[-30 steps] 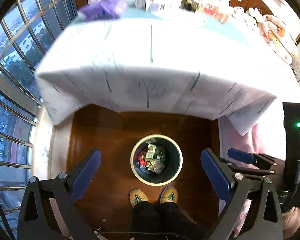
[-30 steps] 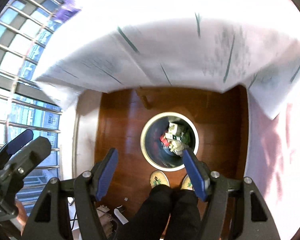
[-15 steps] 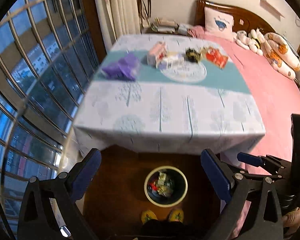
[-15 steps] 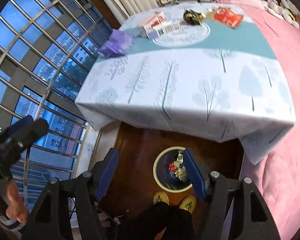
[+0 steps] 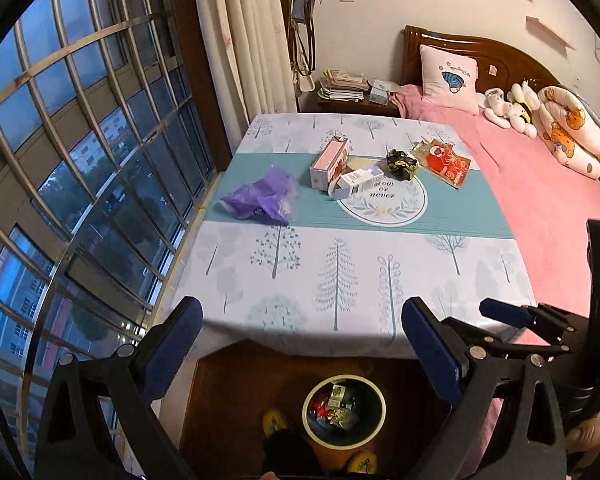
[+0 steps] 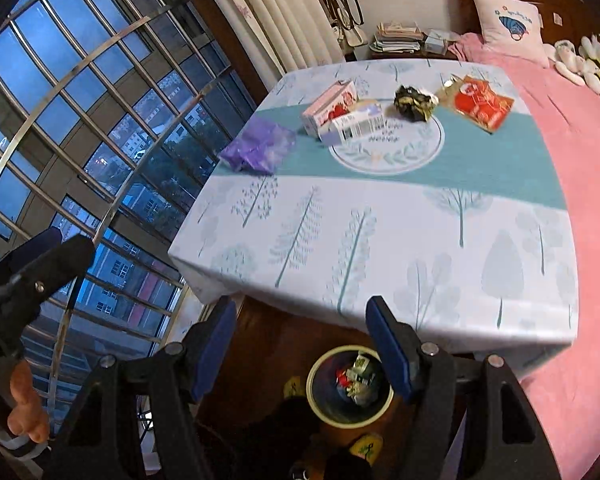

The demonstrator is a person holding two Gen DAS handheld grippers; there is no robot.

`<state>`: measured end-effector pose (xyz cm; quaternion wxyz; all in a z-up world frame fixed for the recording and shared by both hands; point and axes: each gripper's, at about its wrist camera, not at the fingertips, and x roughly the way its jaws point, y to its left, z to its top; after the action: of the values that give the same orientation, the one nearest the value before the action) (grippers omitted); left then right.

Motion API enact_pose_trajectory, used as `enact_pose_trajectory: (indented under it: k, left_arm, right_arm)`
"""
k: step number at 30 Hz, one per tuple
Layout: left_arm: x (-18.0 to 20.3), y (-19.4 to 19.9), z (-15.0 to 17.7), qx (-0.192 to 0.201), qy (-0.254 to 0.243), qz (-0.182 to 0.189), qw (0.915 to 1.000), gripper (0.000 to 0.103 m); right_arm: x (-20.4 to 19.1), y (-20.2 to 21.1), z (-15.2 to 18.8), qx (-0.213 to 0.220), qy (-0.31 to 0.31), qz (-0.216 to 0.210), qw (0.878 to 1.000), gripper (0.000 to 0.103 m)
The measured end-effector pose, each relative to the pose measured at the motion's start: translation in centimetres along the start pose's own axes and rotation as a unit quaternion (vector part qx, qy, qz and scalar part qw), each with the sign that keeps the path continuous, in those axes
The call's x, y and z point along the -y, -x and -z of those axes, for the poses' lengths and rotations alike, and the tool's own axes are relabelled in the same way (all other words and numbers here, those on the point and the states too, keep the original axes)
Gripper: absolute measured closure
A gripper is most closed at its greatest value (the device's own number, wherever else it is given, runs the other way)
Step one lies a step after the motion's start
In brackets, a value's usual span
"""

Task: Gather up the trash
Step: 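Grasp the purple bag with the left gripper while the right grasps the white milk carton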

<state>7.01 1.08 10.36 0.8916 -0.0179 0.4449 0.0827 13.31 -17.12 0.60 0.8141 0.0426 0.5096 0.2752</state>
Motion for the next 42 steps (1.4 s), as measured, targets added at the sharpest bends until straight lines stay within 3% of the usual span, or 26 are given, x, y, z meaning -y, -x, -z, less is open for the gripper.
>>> enact_pose_trajectory:
  k: [9,16,22,28,32,38,40,42]
  left_arm:
    - [-3.0,-8.4,-5.2,-0.024,-0.037,0.042,0.9982,0.004]
    - [-7.1,-18.2,-11.6,-0.079,-0.099,0.079,0.9889,0.004]
    - [-9.6,-26.9,-15.0,-0.149,-0.133,0.12,0.9724,0.004]
    - [-8.6,-33.6,-15.6,-0.211,-0.176,0.157,0.9484,0.004]
    - [-7.1,-36.7,-15.2,-0.238,-0.205,0.163,0.9351,0.004]
    - [-5.8,-40.4,-14.8,-0.265,-0.228,0.159,0.9234,0.005]
    - [-5.6,-41.0,-14.6,-0.273,-0.229,0.162,0.92,0.013]
    - [-5.6,-41.5,-14.5,-0.283,-0.223,0.175,0.9162,0.016]
  right_arm:
    - [-0.3,-4.2,-5.3,0.012,-0.029,0.035,0.999,0.036]
    - [-0.7,-9.6,-10.6,0.008,-0.12,0.078,0.99,0.036]
    - [-1.5,-14.3,-14.1,0.006,-0.175,0.097,0.98,0.036]
    - [-1.0,-17.5,-15.7,-0.002,-0.212,0.11,0.971,0.036]
    - [-0.6,-18.9,-16.3,-0.003,-0.23,0.114,0.967,0.036]
    - [0.8,-20.5,-16.9,-0.001,-0.265,0.12,0.957,0.036]
    - [1.2,-20.7,-17.4,0.004,-0.272,0.126,0.954,0.036]
    - [1.7,-21.0,-18.1,0.009,-0.279,0.133,0.951,0.036]
